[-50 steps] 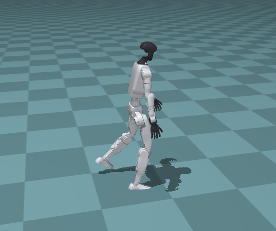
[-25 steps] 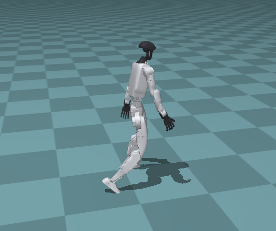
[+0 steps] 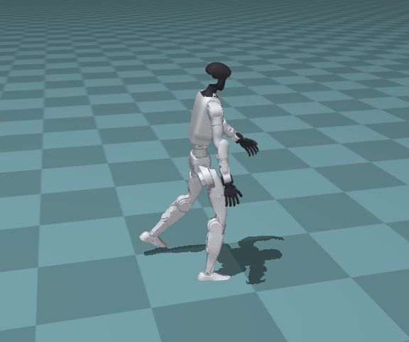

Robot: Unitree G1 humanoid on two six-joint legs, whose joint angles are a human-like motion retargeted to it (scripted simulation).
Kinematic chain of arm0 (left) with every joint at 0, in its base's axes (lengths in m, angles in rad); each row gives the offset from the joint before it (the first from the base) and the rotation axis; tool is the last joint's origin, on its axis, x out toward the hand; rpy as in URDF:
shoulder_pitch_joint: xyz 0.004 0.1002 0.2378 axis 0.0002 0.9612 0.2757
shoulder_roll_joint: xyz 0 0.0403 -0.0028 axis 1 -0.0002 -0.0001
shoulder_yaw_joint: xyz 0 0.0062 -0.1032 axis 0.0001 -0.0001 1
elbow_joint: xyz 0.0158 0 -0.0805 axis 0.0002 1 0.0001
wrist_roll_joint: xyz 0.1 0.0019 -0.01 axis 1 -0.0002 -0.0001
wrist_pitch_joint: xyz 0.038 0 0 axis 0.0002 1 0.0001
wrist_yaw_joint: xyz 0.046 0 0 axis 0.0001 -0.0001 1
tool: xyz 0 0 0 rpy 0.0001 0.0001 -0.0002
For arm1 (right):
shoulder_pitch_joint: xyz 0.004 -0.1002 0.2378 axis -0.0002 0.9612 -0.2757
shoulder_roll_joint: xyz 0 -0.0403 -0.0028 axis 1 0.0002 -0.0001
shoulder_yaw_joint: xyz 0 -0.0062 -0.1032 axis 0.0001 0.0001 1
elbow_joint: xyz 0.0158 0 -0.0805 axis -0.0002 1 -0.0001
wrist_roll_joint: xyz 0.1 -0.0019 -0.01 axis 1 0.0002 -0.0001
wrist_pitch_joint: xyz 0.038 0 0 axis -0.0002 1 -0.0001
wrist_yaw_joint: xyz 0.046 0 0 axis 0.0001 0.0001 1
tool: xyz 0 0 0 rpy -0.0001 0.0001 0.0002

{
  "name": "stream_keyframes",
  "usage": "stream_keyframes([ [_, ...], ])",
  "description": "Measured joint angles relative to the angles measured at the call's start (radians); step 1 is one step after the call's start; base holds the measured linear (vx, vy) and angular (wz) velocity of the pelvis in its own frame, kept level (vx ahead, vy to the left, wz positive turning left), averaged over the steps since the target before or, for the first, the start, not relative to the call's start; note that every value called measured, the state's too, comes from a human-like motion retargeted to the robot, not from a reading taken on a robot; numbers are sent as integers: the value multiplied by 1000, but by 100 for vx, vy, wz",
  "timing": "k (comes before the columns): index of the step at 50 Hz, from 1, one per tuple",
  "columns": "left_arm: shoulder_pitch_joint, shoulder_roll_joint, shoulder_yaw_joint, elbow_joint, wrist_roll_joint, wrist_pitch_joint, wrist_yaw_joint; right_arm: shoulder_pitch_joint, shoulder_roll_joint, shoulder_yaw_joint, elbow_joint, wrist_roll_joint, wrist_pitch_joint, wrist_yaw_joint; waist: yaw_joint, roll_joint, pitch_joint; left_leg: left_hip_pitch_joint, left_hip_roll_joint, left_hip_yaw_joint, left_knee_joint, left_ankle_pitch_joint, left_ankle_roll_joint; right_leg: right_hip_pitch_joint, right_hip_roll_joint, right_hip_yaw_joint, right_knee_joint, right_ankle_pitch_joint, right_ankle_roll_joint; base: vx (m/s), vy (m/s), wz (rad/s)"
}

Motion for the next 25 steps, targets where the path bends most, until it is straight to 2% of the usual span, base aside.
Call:
stream_keyframes([
  [3,112,-9,19,8,23,48,-51,-71,-7,11,-14,-15,23,-33,-4,18,-13,-134,25,78,265,16,22,21,0,23,9,-24,-19,58,-12,-54],
  [5,194,-16,21,30,106,74,-100,-111,-2,-1,-42,-23,31,-32,13,22,-30,-213,29,139,366,-27,40,22,-4,48,5,-31,-20,56,-2,-74],
  [7,289,-18,1,57,165,60,-112,-130,12,-21,-89,-7,8,-68,32,22,-51,-318,41,188,467,-60,22,1,-16,62,48,-62,-16,56,4,-71],
  [10,401,-37,-10,139,283,75,-177,-158,42,-9,-163,45,-3,-43,89,8,-47,-340,-10,225,302,-98,22,72,-21,102,-61,-21,-14,54,4,-84],
  [13,480,-47,-12,249,280,60,-190,-174,74,19,-230,83,-39,-64,151,-7,-27,-362,-14,266,89,-108,9,113,-22,131,-93,-11,-2,52,9,-69],
  [17,527,-43,6,406,196,21,-211,-190,105,64,-280,86,-83,-55,222,-14,4,-342,2,325,-313,-68,16,177,-7,140,-116,-14,29,54,17,-37],
  [19,549,-31,14,449,172,10,-235,-185,116,86,-285,77,-93,-26,252,-11,12,-334,7,280,-433,-19,8,220,9,145,-120,-21,30,58,23,-30],
  [22,562,-4,35,476,168,18,-279,-171,122,101,-269,55,-77,31,289,-18,22,-293,0,183,-470,22,-8,266,21,162,-78,-22,17,60,26,-24],
  [25,548,25,82,466,150,26,-293,-139,123,77,-239,30,-60,58,297,-39,18,-244,-2,179,-415,-60,-1,241,22,177,95,11,12,61,32,5],
])
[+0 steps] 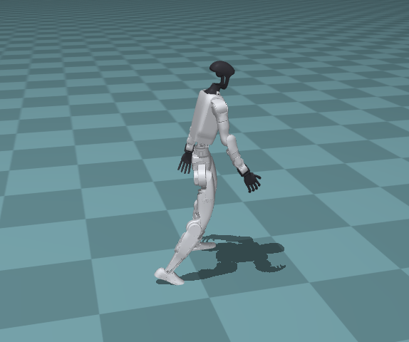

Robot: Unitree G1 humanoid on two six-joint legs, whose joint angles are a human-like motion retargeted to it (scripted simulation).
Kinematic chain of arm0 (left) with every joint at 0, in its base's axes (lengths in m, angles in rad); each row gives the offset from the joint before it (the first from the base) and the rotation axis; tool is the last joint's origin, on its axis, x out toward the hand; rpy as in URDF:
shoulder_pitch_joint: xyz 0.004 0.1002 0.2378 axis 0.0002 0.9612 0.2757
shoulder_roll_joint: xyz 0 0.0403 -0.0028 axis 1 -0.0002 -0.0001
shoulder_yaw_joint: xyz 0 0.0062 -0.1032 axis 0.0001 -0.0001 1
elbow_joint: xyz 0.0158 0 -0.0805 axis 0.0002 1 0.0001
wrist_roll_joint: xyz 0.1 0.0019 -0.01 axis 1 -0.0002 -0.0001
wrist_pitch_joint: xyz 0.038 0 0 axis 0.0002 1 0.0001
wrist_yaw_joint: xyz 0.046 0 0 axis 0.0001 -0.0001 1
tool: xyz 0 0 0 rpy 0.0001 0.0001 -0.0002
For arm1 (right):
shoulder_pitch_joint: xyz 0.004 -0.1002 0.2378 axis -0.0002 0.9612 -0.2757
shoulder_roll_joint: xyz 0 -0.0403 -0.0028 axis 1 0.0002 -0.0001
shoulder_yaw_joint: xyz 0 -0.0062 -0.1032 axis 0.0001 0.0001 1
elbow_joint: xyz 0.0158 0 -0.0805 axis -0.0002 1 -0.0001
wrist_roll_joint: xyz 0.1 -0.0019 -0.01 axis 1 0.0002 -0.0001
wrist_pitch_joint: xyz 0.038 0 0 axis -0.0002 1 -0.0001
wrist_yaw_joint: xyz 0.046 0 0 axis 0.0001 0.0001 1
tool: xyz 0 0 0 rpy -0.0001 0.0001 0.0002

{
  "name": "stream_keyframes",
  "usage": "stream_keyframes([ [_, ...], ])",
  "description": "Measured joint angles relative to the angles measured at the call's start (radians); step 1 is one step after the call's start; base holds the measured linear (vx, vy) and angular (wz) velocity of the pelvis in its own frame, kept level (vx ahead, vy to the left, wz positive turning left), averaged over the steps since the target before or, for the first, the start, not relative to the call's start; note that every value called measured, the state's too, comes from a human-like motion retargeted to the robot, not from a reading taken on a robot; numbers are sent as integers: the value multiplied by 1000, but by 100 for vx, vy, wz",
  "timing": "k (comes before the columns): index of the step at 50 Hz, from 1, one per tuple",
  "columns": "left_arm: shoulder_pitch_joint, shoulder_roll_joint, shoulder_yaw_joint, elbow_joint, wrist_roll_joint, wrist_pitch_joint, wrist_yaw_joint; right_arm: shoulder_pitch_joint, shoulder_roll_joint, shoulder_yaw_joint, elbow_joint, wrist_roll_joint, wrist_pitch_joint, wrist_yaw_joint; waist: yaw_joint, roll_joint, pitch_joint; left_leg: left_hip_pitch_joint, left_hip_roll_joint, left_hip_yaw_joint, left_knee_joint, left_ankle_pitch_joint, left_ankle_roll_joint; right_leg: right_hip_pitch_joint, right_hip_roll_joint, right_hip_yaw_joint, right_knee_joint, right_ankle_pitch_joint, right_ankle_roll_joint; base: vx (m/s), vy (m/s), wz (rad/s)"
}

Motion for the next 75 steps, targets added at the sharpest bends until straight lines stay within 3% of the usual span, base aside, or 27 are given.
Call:
stream_keyframes([
  [2,-11,21,29,-9,33,-15,43,48,8,-15,21,29,-15,-36,-24,-32,-30,-55,9,1,182,-104,-14,-101,-12,-6,234,56,14,60,33,30],
  [6,-131,50,17,-44,-60,-13,158,133,7,-112,67,-26,4,-90,-55,-56,-55,52,-28,-32,55,-81,7,-255,-31,-59,521,215,-10,58,27,42],
  [10,-288,70,-12,-83,-3,-17,270,235,8,-146,114,-8,0,-130,-125,-84,-72,54,-46,-79,131,-124,-23,-400,-112,-188,647,133,-26,56,17,83],
  [12,-378,70,-15,-120,-14,-22,271,263,4,-155,146,-73,19,-85,-143,-65,-69,118,-39,-106,21,-81,-32,-436,-60,-201,529,62,-29,52,7,57],
  [15,-491,62,-40,-192,-33,-29,245,293,-4,-138,193,-140,45,-17,-190,-50,-54,172,-40,-141,-16,-67,-38,-445,-40,-261,250,37,-21,54,2,68],
  [18,-571,62,-80,-278,-33,-40,228,304,-12,-102,230,-173,62,33,-258,-59,-39,195,-60,-178,39,-101,-46,-417,-47,-318,-101,86,12,61,-5,81],
  [20,-613,64,-93,-343,-105,-42,234,292,-20,-114,253,-254,102,63,-288,-51,-22,258,-68,-210,-17,-78,-36,-343,-10,-278,-391,272,39,63,-12,48],
  [22,-624,65,-107,-397,-116,-43,238,281,-28,-111,259,-242,108,71,-299,-28,-17,291,-61,-225,-4,-65,-29,-324,5,-242,-390,296,1,64,-13,4],
  [25,-595,59,-98,-452,-87,-40,256,250,-40,-78,252,-162,87,53,-315,13,-3,307,-41,-246,102,-32,-34,-294,12,-243,-256,143,-41,70,-14,-16],
  [30,-428,26,-63,-496,-50,26,252,177,-57,-30,204,-66,93,-57,-327,27,-1,111,-37,-214,635,56,-43,-224,-18,-216,-152,33,-76,67,-11,-31],
  [35,-242,-12,-57,-464,67,38,166,68,-55,-34,151,-16,83,-96,-237,4,-47,-82,25,-8,893,-81,32,-210,-53,-149,-156,-5,-78,60,3,-75],
  [40,-103,-37,-39,-292,181,28,84,-27,-39,-24,106,8,52,-87,-128,-29,-59,-146,-5,26,663,-143,4,-138,-77,-113,-182,-11,-41,60,13,-58],
  [43,-70,-33,-14,-150,87,-10,91,-64,-34,1,63,42,-6,-103,-74,-41,-47,-106,1,57,342,-175,7,-73,-80,-111,-181,-27,-12,62,22,-23],
  [47,-38,-4,4,-16,-56,-28,119,-56,-38,32,-23,67,-59,-123,-40,-31,-39,-46,32,25,81,-43,-2,-22,-49,-128,-67,-67,-30,62,28,14],
  [50,-32,20,-14,13,-40,-10,132,-12,-43,31,-89,92,-69,-131,-50,-50,-42,-1,20,-31,81,-44,-6,-82,-55,-128,180,-40,-49,60,29,56],
  [53,-48,43,-45,-2,21,-6,164,61,-31,0,-114,97,-65,-166,-77,-97,-62,-17,-1,-51,194,-131,-8,-230,-93,-117,504,91,-40,60,24,66],
  [55,-87,53,-46,-24,26,3,181,101,-18,-35,-106,31,-37,-161,-78,-99,-74,45,-6,-60,104,-114,-3,-310,-92,-129,621,144,-61,60,17,28],
  [58,-157,53,-13,-57,45,20,197,157,-1,-68,-65,-60,0,-127,-110,-96,-72,117,-14,-64,69,-106,-4,-387,-130,-193,688,81,-91,59,13,33],
  [62,-257,27,16,-104,7,15,179,206,6,-79,27,-171,34,-19,-194,-72,-70,203,-15,-91,21,-87,6,-450,-78,-198,550,38,-70,58,6,51],
  [65,-341,5,-12,-142,-12,5,152,225,-6,-82,110,-216,52,52,-260,-46,-66,254,-11,-115,-1,-74,0,-448,-51,-222,283,12,-51,58,-2,50],
  [69,-455,-9,-87,-230,10,9,159,231,-37,-99,214,-240,93,79,-316,-29,-40,302,-28,-149,24,-66,-5,-360,-47,-262,-188,146,-25,62,-11,40],
  [70,-474,-8,-101,-260,23,10,166,235,-43,-99,233,-238,101,79,-322,-24,-37,311,-31,-154,39,-62,-1,-348,-44,-250,-224,183,-28,64,-16,5],
  [75,-483,-7,-75,-412,9,9,206,221,-61,-44,282,-147,100,57,-329,22,4,289,6,-153,293,16,0,-262,-37,-245,-110,22,-57,69,-20,-15],
])
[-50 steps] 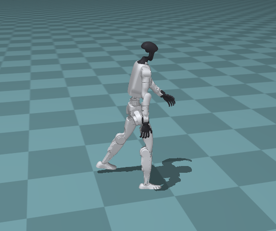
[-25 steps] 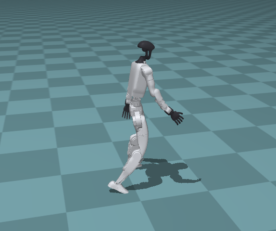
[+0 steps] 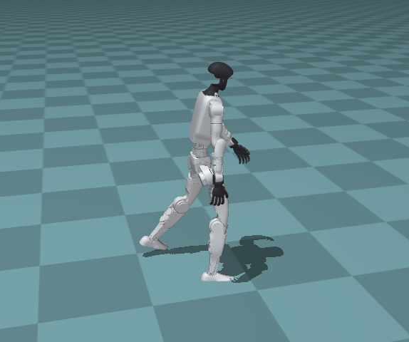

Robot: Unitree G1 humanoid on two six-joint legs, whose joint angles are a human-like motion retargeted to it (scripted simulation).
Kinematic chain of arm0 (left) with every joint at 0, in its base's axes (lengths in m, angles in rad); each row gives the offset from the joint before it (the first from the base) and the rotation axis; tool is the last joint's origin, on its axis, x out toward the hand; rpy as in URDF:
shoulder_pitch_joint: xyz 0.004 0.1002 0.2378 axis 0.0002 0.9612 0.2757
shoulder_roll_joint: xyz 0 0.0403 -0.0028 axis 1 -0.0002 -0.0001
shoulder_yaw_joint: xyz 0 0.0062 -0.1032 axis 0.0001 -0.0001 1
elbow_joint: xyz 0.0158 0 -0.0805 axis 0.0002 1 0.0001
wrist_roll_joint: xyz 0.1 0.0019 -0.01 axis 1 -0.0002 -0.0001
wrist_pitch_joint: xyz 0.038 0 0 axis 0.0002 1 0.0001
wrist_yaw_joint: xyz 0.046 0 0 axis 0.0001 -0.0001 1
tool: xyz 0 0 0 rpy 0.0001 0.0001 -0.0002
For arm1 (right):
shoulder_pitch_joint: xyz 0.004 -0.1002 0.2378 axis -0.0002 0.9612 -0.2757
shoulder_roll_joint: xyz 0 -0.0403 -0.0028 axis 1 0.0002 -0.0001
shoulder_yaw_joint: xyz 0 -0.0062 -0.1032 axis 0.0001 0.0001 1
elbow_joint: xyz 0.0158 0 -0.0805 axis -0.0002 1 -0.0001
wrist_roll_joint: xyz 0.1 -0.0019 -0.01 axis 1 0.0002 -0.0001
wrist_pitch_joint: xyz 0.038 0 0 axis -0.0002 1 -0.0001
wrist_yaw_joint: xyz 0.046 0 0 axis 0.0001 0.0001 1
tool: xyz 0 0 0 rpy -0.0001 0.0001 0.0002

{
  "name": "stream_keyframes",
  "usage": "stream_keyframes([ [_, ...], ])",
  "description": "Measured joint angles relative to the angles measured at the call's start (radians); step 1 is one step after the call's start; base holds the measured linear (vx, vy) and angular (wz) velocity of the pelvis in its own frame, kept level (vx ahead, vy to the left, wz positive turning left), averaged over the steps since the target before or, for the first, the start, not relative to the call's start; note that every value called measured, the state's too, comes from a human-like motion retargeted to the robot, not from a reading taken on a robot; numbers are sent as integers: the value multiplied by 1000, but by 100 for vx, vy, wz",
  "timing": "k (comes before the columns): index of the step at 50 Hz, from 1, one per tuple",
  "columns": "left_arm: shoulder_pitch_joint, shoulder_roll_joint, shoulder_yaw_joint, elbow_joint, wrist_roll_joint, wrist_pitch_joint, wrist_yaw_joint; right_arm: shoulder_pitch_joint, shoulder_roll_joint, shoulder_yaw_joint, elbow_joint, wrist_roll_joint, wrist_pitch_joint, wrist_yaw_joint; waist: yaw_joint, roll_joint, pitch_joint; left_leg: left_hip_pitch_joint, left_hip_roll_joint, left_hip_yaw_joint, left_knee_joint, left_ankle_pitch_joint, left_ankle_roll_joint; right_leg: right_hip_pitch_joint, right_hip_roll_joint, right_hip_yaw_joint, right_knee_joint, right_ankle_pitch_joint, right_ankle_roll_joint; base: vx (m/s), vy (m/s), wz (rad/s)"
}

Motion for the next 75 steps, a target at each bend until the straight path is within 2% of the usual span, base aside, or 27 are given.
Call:
stream_keyframes([
  [4,102,-2,26,-65,-127,13,-19,-47,-13,32,-13,54,10,-74,10,22,-5,-187,48,57,415,38,15,39,4,21,34,-61,-30,65,-16,-43],
  [8,248,8,2,-50,-59,21,-73,-109,-16,11,-60,100,-3,-125,63,24,-43,-336,52,143,587,-65,46,54,-5,70,23,-83,-24,64,-1,-79],
  [11,357,20,-29,6,79,20,-118,-153,-1,-11,-118,141,-21,-145,114,9,-55,-390,34,202,518,-105,39,96,-18,101,-11,-74,-9,64,8,-80],
  [15,455,35,-41,138,172,-2,-143,-205,33,-9,-212,216,-75,-172,193,-22,-48,-404,19,271,221,-133,14,151,-27,145,-35,-51,20,63,14,-68],
  [17,468,43,-32,231,122,-29,-140,-222,49,7,-261,260,-117,-180,228,-37,-35,-385,12,291,-11,-111,18,181,-28,157,-28,-47,39,63,22,-34],
  [20,473,60,-15,354,26,-47,-138,-223,62,31,-319,315,-162,-169,265,-42,-25,-368,19,259,-259,-4,21,226,-9,157,8,-49,42,64,27,-4],
  [23,463,78,-17,404,0,-27,-128,-200,61,33,-334,368,-162,-154,289,-60,-24,-336,10,199,-263,0,20,220,-11,155,135,-29,25,65,29,17],
  [26,428,90,-21,398,-16,-22,-94,-162,59,8,-307,354,-152,-168,299,-82,-26,-297,-4,191,-223,-71,26,133,-23,164,382,35,7,65,30,26],
  [28,402,95,-8,383,48,-18,-42,-122,67,5,-278,337,-153,-213,273,-110,-50,-367,4,185,-35,-163,12,24,-59,137,594,90,15,64,26,51],
  [30,352,87,-4,350,4,-17,-20,-90,71,-24,-245,220,-121,-206,268,-106,-63,-292,-18,179,-157,-121,31,-42,-51,128,682,90,-16,63,21,27],
  [33,273,67,16,311,14,-10,5,-21,76,-52,-205,116,-91,-175,220,-98,-67,-226,-32,153,-183,-96,15,-101,-48,93,727,56,-18,63,15,46],
  [37,151,27,27,256,17,2,-4,52,68,-88,-149,38,-52,-76,133,-75,-72,-143,-45,101,-236,-54,-4,-162,-22,64,606,-7,0,62,8,61],
  [40,68,4,8,187,17,6,-7,86,47,-95,-103,20,-28,-22,65,-52,-69,-89,-46,61,-260,-28,-19,-171,-6,41,383,-46,10,63,-2,62],
  [43,4,-5,-36,67,-25,-3,25,95,21,-106,-55,1,-3,-8,20,-36,-44,-37,-48,29,-243,-22,-30,-127,24,72,27,38,16,65,-11,46],
  [45,-9,-5,-52,-13,-67,-22,42,99,7,-88,-31,17,5,-8,1,-33,-31,-11,-54,21,-194,-27,-21,-102,32,118,-99,121,19,69,-16,7],
  [48,6,-7,-41,-94,-131,-23,21,75,-12,-34,-9,74,4,3,-7,-10,1,-34,-25,35,19,-27,4,-65,40,134,21,-5,-22,70,-17,-24],
  [50,38,-14,-26,-107,-183,-14,-7,47,-25,13,-4,95,4,-6,-32,3,18,-123,7,26,281,-13,22,-32,38,123,95,-81,-38,68,-14,4],
  [53,118,-20,-13,-82,-163,21,-28,-23,-51,39,-14,73,7,-64,-50,42,-7,-300,66,48,590,-2,45,-32,53,120,154,-133,-58,65,-7,-17],
  [55,190,-25,-18,-50,-84,37,-41,-77,-62,37,-33,59,1,-106,-35,52,-28,-366,75,93,665,-55,60,-22,51,139,157,-143,-52,67,1,-68],
  [60,396,-28,-47,58,108,34,-117,-189,-50,-28,-137,127,-32,-147,62,22,-58,-408,32,231,472,-104,56,62,15,217,76,-78,-10,66,10,-91],
  [65,524,-3,-18,219,-31,-20,-106,-257,-1,-44,-295,276,-119,-209,193,-25,-43,-379,-4,275,-25,-113,37,162,-11,268,20,-25,64,65,19,-67],
  [68,567,26,26,323,-158,-70,-67,-279,25,5,-369,312,-190,-260,250,-28,-36,-363,25,247,-270,-16,31,233,9,265,17,-32,69,66,27,-26],
  [70,585,48,44,373,-182,-76,-48,-284,35,48,-398,305,-209,-276,287,-36,-33,-350,35,195,-308,51,18,266,18,268,40,-33,56,66,29,-16],
  [72,580,71,48,399,-176,-72,-40,-279,40,83,-406,292,-213,-281,318,-62,-28,-326,24,172,-271,10,19,262,11,271,123,-10,52,65,32,3],
  [75,543,102,45,401,-140,-68,-37,-234,52,103,-390,255,-203,-268,339,-96,-14,-285,5,149,-208,-84,36,195,-2,238,381,88,62,66,32,45],
])
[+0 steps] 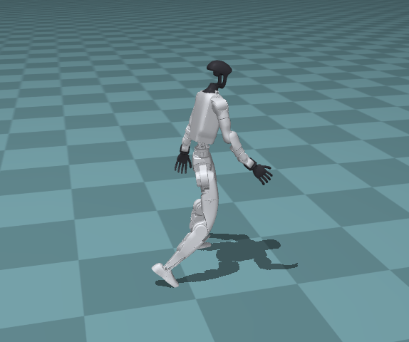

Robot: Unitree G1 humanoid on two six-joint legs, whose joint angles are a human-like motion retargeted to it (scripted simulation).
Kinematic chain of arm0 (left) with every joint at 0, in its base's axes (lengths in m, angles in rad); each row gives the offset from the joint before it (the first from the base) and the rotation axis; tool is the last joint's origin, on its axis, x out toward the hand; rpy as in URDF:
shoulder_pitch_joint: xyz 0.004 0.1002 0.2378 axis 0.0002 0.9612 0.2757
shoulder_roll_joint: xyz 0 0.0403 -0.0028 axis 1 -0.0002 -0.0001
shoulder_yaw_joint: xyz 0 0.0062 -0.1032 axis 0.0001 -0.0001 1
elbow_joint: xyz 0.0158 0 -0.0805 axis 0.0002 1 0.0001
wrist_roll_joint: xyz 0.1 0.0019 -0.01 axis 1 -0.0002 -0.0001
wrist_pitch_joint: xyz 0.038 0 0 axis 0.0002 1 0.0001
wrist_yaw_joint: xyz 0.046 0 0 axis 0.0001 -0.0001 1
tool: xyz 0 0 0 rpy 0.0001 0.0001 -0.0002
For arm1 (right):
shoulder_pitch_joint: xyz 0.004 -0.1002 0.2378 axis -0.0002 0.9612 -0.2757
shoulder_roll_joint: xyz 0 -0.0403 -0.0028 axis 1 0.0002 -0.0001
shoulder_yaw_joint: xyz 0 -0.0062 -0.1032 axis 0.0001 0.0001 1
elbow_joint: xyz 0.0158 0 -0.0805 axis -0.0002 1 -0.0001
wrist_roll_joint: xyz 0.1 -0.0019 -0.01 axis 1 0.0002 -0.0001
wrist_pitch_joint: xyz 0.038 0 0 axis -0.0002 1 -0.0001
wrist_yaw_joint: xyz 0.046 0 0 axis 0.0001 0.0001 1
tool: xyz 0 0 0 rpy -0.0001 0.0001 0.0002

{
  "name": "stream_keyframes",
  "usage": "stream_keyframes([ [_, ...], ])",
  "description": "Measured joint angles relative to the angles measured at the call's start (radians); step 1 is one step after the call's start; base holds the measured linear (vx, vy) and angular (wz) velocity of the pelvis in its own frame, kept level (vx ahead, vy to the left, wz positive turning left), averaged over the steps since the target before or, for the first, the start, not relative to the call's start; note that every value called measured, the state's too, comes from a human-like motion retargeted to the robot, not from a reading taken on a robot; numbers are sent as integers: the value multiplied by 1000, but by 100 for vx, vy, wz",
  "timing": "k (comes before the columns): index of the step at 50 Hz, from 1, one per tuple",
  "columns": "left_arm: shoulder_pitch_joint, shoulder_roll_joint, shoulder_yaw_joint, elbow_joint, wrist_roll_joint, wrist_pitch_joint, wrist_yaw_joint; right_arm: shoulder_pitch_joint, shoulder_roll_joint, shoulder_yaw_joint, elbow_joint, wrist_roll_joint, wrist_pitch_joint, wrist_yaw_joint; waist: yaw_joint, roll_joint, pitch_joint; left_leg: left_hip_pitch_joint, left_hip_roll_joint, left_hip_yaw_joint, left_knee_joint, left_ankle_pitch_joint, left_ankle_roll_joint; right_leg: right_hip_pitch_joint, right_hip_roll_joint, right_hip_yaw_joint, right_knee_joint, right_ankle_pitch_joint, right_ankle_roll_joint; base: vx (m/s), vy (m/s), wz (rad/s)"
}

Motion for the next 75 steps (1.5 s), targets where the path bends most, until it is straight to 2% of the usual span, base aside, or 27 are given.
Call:
stream_keyframes([
  [3,-79,11,-16,-31,51,23,-8,83,15,-47,53,-60,53,55,20,-30,-10,11,-29,-11,33,-30,26,-124,-46,-56,222,133,-29,62,30,53],
  [4,-113,10,-16,-43,72,30,-6,115,21,-65,74,-85,71,76,15,-33,-13,18,-34,-22,36,-34,24,-160,-66,-95,285,142,-44,63,24,84],
  [7,-227,-6,1,-74,132,54,7,207,37,-109,144,-186,119,149,-23,-31,-18,53,-39,-65,25,-24,-3,-246,-90,-179,398,60,-70,63,17,97],
  [10,-340,-43,8,-114,146,61,14,284,45,-111,216,-286,150,223,-88,-21,-14,116,-47,-125,-17,11,-23,-314,-62,-196,393,15,-47,63,9,96],
  [12,-407,-69,23,-149,181,86,-1,316,39,-123,261,-363,175,294,-116,-10,-21,149,-48,-134,-49,43,-35,-351,-25,-177,286,-66,-62,59,3,46],
  [15,-486,-102,10,-235,162,89,0,350,16,-130,308,-399,192,349,-184,13,-21,205,-48,-158,-78,69,-49,-376,-6,-182,68,-118,-56,63,-2,48],
  [17,-521,-114,-19,-314,125,81,23,361,-10,-141,327,-382,200,355,-234,27,-16,240,-54,-176,-80,75,-59,-354,9,-170,-167,-96,-46,66,-7,49],
  [20,-554,-116,-69,-445,71,64,81,366,-53,-161,339,-334,214,331,-293,45,6,298,-70,-202,-56,70,-66,-288,6,-166,-473,45,-21,69,-12,25],
  [23,-556,-108,-100,-549,65,52,113,347,-90,-150,343,-245,201,292,-315,89,32,321,-50,-205,52,71,-68,-253,18,-149,-377,-52,-48,70,-15,-18],
  [26,-516,-114,-100,-591,55,56,116,297,-116,-100,356,-175,188,233,-341,113,61,254,-38,-219,332,85,-70,-203,11,-146,-279,-140,-59,68,-13,-20],
  [30,-409,-131,-75,-577,52,95,80,180,-138,-86,366,-182,206,145,-349,145,25,30,17,-135,742,69,-39,-210,5,-133,-210,-188,-82,59,-2,-36],
  [33,-314,-144,-65,-518,114,113,26,83,-135,-128,334,-168,209,121,-304,147,-3,-60,35,-27,809,-16,4,-190,-7,-92,-244,-164,-79,59,9,-72],
  [36,-213,-151,-74,-437,163,108,-26,15,-107,-148,266,-92,180,101,-247,139,-10,-98,14,28,712,-43,4,-147,-23,-61,-261,-123,-70,61,16,-64],
  [38,-144,-146,-87,-383,132,73,-12,-8,-87,-159,208,-32,126,33,-225,148,-26,-186,46,48,716,-38,-34,-99,-23,-74,-300,-113,-58,59,23,-23],
  [42,-93,-132,-76,-223,101,40,-44,-77,-45,-106,111,22,71,55,-106,105,-10,-96,-15,152,186,-29,-3,-46,-45,-25,-295,-82,-26,61,25,-48],
  [45,-54,-114,-56,-115,57,24,-44,-93,-34,-81,67,30,41,75,-73,107,-2,-69,-8,155,-11,62,0,-5,-30,-41,-207,-86,-25,63,34,26],
  [47,-45,-102,-46,-57,68,45,-58,-86,-35,-89,58,49,52,104,-66,91,5,-43,-25,103,-3,52,12,-16,-38,-37,-87,-49,-25,63,32,66],
  [50,-55,-81,-40,-6,104,75,-82,-45,-36,-137,66,77,76,135,-68,60,15,2,-56,52,40,-36,22,-91,-50,-15,163,53,-21,62,30,82],
  [52,-78,-63,-32,-6,107,77,-63,18,-34,-175,85,66,88,121,-85,55,24,49,-62,9,51,-69,11,-143,-59,-56,327,177,-7,64,24,95],
  [54,-116,-51,-11,-22,155,90,-54,86,-31,-223,116,15,110,124,-86,47,19,75,-75,-15,54,-78,4,-208,-67,-65,421,163,-38,63,20,99],
  [57,-182,-45,47,-72,190,90,-34,200,-26,-273,180,-89,135,154,-123,54,14,125,-79,-75,46,-73,-16,-269,-73,-125,469,55,-67,62,13,122],
  [61,-272,-73,87,-175,175,80,-31,317,-33,-321,292,-221,174,265,-177,65,-5,178,-88,-151,5,-36,-27,-343,-23,-111,317,-32,-57,58,5,110],
  [65,-339,-109,20,-326,117,56,3,390,-65,-343,373,-234,191,324,-250,84,0,238,-97,-243,-28,-7,-50,-344,-9,-76,-42,-69,-30,58,-4,112],
  [68,-365,-112,-68,-480,66,22,60,418,-99,-354,394,-197,195,303,-293,90,20,291,-113,-303,-22,-13,-69,-269,-26,-8,-453,-16,-1,61,-15,92],
  [70,-369,-106,-117,-585,33,-11,107,423,-120,-359,397,-182,194,274,-310,88,38,330,-127,-337,-6,-24,-67,-219,-39,63,-623,130,43,61,-21,62],
  [72,-357,-102,-131,-669,19,-29,142,398,-145,-323,399,-126,176,232,-326,108,49,341,-117,-351,44,-29,-64,-195,-29,75,-593,118,48,57,-22,35],
  [75,-335,-105,-159,-741,2,-40,186,344,-164,-267,386,-61,143,150,-334,142,82,298,-91,-368,234,-18,-58,-160,-13,25,-467,-11,13,52,-24,50],
])
